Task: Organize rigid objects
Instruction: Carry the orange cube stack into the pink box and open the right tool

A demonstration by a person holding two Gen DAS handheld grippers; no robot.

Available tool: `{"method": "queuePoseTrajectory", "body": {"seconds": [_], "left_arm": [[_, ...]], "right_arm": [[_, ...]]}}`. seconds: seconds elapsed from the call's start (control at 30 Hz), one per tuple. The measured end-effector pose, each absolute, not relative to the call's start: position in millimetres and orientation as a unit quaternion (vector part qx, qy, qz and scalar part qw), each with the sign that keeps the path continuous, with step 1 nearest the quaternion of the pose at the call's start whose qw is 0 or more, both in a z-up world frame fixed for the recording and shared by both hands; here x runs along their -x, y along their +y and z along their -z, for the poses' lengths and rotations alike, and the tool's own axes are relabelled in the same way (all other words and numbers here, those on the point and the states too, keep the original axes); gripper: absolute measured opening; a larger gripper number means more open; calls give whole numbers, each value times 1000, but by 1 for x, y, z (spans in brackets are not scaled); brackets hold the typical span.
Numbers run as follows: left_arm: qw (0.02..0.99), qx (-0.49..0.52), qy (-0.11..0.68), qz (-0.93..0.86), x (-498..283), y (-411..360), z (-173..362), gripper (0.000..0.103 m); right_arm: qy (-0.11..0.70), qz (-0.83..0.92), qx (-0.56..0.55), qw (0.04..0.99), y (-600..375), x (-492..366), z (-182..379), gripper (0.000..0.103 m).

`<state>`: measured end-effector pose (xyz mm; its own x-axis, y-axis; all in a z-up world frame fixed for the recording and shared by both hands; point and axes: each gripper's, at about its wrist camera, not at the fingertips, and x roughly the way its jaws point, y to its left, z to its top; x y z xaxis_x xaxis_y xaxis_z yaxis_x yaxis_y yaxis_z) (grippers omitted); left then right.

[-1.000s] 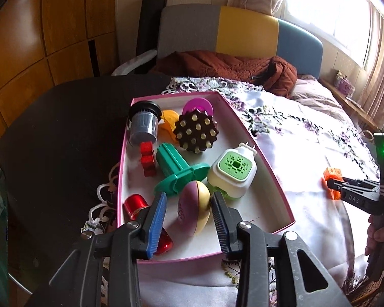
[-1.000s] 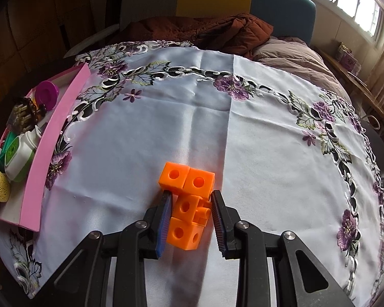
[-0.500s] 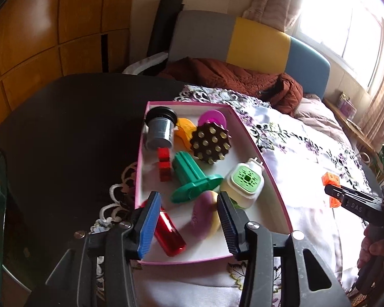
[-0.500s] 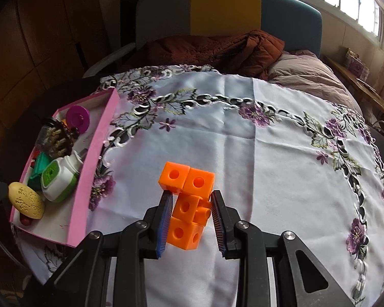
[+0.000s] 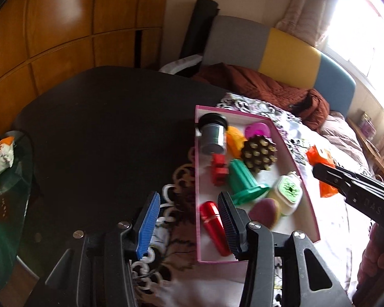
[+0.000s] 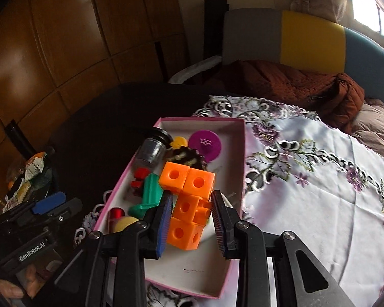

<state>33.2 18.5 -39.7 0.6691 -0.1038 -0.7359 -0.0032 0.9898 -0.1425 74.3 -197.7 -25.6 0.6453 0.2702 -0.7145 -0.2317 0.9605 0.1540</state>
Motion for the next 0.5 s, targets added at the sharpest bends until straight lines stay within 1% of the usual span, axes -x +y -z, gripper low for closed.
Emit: {"method": "queuePoseTrajectory", "body": {"seconds": [0.13,0.27,0.3,0.43,0.47,0.5], "left_arm": [[911,71,405,16,-33,28,41,47],[913,70,403,14,-34,31,41,47],[913,69,403,14,-34,31,41,47],[914,62,400,10,-34,31,40,47],[914,62,401,9,-34,29,39,47],[914,62,401,9,-35,28,39,47]], "right_arm": [[410,-164,-4,897,-167,-96,38,31],[453,-171,8,875,-149,-122,64,31],[460,-164,11,872,-148,-126,70,33],[465,-154,-14,871,-158,-134,79,34],[467,-155,-19,871,-160,-134,79,32],[467,-155,-21,870,-162,-134,80,32]]}}
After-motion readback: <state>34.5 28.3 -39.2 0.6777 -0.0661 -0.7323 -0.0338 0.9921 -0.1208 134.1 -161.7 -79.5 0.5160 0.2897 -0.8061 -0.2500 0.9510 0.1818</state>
